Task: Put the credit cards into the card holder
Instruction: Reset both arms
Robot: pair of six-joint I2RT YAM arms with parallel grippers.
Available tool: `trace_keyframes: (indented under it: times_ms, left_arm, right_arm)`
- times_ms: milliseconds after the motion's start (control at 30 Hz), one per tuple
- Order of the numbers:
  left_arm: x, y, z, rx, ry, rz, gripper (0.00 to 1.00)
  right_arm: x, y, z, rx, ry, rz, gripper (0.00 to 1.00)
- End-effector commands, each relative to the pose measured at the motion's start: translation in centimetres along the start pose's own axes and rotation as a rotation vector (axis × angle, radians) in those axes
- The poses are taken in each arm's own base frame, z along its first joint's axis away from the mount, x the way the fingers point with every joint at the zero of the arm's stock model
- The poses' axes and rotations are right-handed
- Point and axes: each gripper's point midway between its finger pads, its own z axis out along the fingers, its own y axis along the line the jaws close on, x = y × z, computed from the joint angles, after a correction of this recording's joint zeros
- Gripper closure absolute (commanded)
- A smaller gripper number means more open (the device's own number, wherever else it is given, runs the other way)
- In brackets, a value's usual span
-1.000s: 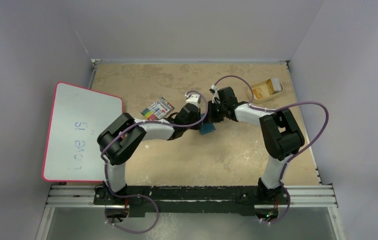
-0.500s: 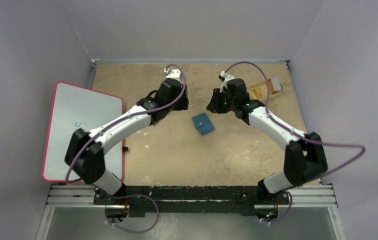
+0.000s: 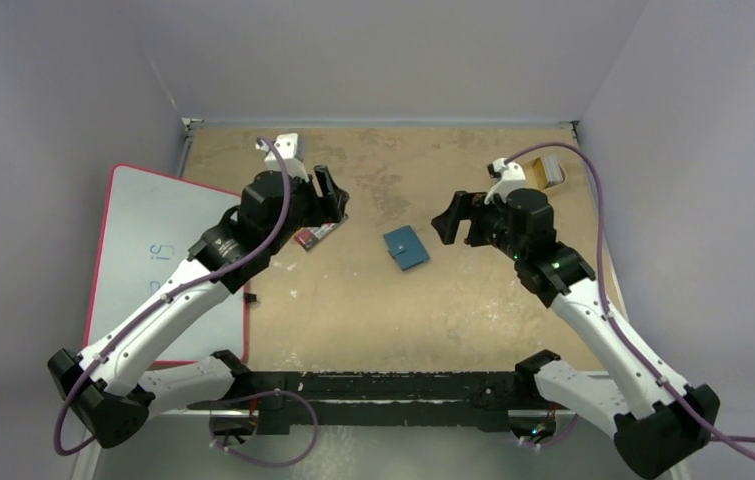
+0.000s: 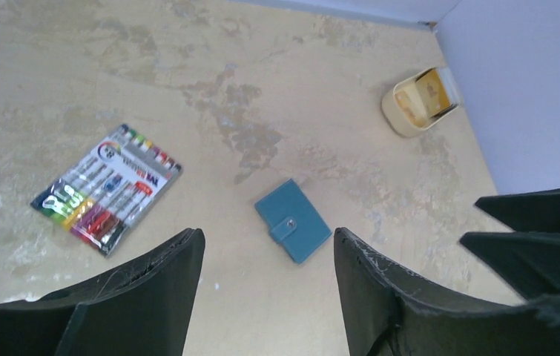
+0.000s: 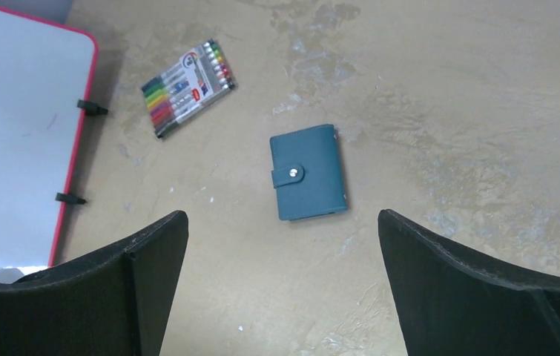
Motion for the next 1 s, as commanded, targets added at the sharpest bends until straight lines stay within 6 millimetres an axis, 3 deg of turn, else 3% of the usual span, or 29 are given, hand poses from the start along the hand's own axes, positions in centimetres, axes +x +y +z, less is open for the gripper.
trace_keyframes:
  times_ms: [0,167,400,700,967]
  left_arm:
    - [3.0,0.9,-0.5,0.001,0.056,-0.038,0.35]
    - [6.0,0.9,-0.5,0.065,0.108,-0.052,0.33]
    - [6.7,2.1,-0.3,0.03,0.089,-0.053,0.3]
    - [3.9,3.6,-1.5,-0.05,-0.007,-0.012,0.27]
    - [1.1,3.1,-2.6,-0.04,-0.078,0.012,0.26]
  right_arm:
    - [-1.3,-0.1,-1.7,0.014,-0.082,0.043,0.01]
    - [-1.1,0.0,-1.5,0.004,-0.09,0.067,0.01]
    - [-0.7,-0.3,-1.0,0.018,-0.087,0.077,0.01]
    - [-1.2,0.1,-1.4,0.004,-0.096,0.075,0.01]
    - [-3.6,0.9,-2.4,-0.012,-0.138,0.052,0.01]
